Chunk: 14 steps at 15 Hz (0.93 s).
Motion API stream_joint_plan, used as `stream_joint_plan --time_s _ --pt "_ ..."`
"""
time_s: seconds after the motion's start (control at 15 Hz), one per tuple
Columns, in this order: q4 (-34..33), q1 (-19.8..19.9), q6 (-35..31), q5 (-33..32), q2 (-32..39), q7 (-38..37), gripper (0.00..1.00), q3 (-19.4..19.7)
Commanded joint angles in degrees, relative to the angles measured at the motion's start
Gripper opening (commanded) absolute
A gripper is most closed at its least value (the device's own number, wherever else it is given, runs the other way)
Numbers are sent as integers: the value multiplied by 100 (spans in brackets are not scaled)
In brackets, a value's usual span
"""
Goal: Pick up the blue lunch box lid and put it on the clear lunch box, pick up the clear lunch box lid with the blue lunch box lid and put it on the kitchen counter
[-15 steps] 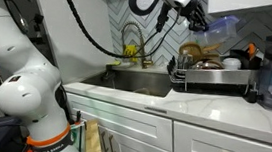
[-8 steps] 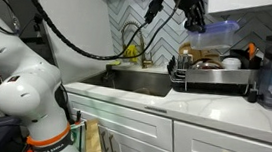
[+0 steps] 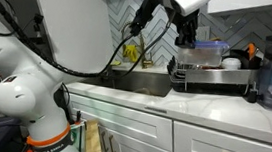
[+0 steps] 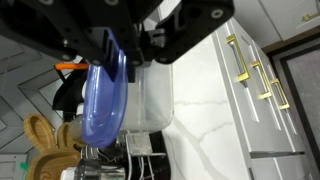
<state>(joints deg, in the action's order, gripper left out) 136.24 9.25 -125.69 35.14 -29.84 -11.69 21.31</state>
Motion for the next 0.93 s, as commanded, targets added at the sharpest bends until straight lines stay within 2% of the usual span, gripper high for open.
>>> stream_joint_plan --time_s 0.0,0.07,0.13,0.33,0.47,0.87 --pt "2 204 68 113 48 83 12 -165" --pt "10 203 68 114 48 84 12 -168" --pt "9 203 68 115 47 84 3 -170" --pt "203 165 166 135 284 533 3 -47" --pt "412 207 -5 20 431 923 3 -49" --pt "751 135 -253 522 868 2176 3 113"
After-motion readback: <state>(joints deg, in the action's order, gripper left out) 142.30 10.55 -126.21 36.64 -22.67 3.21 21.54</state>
